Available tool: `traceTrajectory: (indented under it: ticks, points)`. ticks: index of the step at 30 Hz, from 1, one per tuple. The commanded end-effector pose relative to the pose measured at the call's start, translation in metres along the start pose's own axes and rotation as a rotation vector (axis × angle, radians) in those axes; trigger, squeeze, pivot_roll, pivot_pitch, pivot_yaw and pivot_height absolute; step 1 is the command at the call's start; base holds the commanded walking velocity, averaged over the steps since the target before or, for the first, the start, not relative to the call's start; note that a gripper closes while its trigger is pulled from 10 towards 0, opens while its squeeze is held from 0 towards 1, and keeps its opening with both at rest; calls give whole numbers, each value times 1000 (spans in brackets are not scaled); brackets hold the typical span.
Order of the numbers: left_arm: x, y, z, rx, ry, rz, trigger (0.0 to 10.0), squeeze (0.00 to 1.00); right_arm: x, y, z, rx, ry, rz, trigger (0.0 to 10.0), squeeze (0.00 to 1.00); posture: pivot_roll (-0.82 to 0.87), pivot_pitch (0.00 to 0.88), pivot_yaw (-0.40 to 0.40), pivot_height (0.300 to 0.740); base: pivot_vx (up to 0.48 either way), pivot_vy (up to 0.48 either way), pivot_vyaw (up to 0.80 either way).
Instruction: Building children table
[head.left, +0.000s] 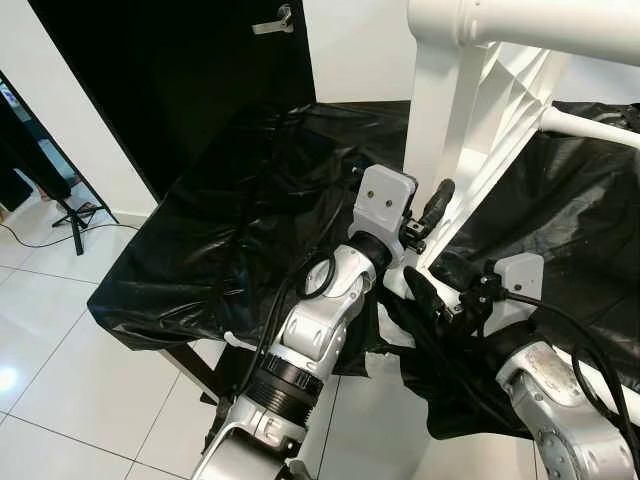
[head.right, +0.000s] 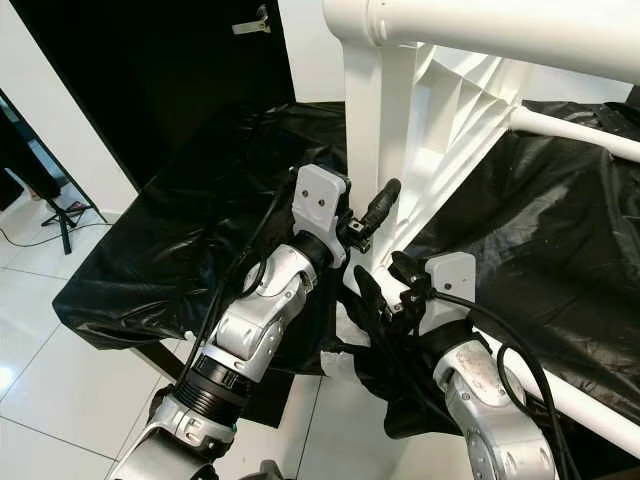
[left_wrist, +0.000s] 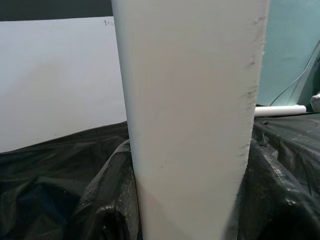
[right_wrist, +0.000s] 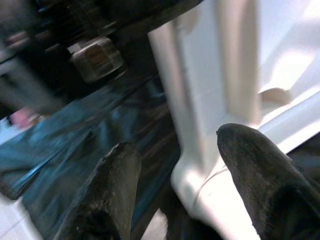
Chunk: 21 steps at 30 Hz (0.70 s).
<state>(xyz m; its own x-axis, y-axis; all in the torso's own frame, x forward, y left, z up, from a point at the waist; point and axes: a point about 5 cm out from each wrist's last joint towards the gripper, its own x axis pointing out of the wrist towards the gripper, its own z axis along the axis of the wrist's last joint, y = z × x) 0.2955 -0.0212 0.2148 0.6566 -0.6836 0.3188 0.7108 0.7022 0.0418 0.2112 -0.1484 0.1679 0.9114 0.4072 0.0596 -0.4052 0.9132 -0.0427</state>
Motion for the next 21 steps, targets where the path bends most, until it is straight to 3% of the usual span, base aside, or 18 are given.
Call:
traceTrajectory:
  ticks: [1,5,8,11,13,17,19,20,21]
  points:
    - [1,-4,-3,15,16,-43,0,0,-4,-3,3,-4,2,-5,10000,0,7,0,109,740,0,0,0]
    - [2,-4,-4,13,17,-43,0,0,-7,-18,4,-58,21,-97,10000,0,6,0,109,740,0,0,0]
    - [2,-4,-5,10,18,-44,0,0,-3,-47,5,-218,47,-314,10000,0,3,0,109,740,0,0,0]
    - [2,-5,-5,10,19,-45,0,0,-2,-52,5,-248,53,-348,10000,0,5,0,108,740,0,0,0]
    - [2,-5,-5,6,19,-45,0,0,9,-61,2,-315,69,-397,10000,0,4,0,109,740,0,0,0]
    - [2,-6,-5,4,20,-45,0,0,15,-65,0,-338,71,-407,10000,0,7,0,107,740,0,0,0]
    - [1,-7,-6,4,21,-46,0,0,33,-74,-3,-352,77,-399,10000,0,26,0,102,740,0,0,0]
    - [1,-7,-6,4,21,-46,0,0,33,-74,-3,-352,77,-399,10000,0,26,0,102,740,0,0,0]
    - [1,-7,-6,4,22,-44,0,0,43,-80,-3,-351,72,-406,8588,0,34,0,98,740,0,0,0]
